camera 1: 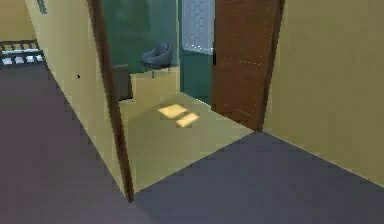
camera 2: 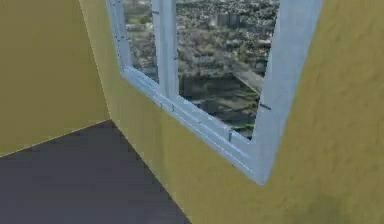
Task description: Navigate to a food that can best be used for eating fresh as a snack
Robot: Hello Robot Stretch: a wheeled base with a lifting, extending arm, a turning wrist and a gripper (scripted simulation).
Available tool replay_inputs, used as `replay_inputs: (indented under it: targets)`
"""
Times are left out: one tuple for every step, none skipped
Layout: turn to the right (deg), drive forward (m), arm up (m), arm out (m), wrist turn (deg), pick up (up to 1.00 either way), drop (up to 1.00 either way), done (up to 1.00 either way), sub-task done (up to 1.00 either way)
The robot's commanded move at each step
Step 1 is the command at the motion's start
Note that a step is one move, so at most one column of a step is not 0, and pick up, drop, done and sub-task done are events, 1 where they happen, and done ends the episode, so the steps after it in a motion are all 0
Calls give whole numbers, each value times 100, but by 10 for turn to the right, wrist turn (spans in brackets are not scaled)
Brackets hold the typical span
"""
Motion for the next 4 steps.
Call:
replay_inputs:
  targets:
    - [0,100,0,0,0,0,0,0,0]
    - [0,45,0,0,0,0,0,0,0]
    - [-150,0,0,0,0,0,0,0,0]
    - [0,100,0,0,0,0,0,0,0]
